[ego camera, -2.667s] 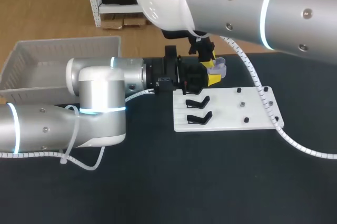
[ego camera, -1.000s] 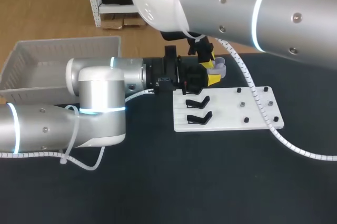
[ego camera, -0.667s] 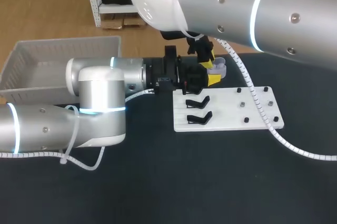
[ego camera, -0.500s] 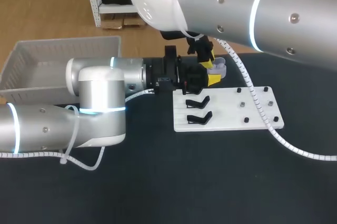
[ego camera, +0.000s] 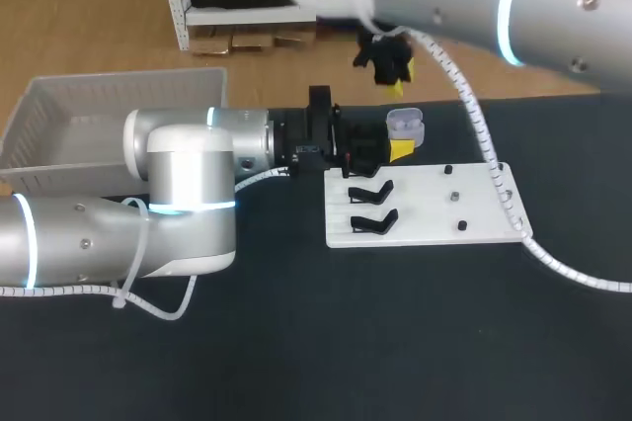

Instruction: Pick up each earbud case from the left stands, insert the matching earbuds, close the lid, and place the case in the box.

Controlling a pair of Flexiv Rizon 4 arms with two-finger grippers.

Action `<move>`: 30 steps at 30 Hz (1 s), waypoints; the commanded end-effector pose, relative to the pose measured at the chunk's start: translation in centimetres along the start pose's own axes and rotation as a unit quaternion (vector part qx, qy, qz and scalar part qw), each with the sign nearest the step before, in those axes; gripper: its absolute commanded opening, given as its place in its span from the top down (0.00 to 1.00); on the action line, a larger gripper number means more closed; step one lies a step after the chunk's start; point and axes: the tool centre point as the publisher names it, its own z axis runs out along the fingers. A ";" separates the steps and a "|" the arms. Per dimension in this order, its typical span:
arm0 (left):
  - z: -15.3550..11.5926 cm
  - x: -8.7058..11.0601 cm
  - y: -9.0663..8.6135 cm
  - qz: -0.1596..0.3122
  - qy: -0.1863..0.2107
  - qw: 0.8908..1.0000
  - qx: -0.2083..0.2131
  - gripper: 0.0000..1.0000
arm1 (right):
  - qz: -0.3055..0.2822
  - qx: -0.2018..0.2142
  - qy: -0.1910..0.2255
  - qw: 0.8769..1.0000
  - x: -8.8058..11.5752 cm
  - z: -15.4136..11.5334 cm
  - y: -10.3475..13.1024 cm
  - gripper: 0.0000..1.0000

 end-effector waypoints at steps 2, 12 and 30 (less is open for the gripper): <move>0.0 0.1 0.0 0.001 -0.001 1.000 -0.001 1.00 | 0.180 -0.017 -0.087 0.980 -0.7 0.4 -2.4 0.78; 0.0 0.1 0.0 0.001 -0.001 1.000 -0.001 1.00 | 0.314 -0.079 -0.133 0.937 -2.0 3.0 -3.6 0.90; 0.0 0.1 0.0 0.001 -0.001 1.000 -0.001 1.00 | 0.335 -0.106 -0.091 0.932 0.9 6.4 0.1 0.62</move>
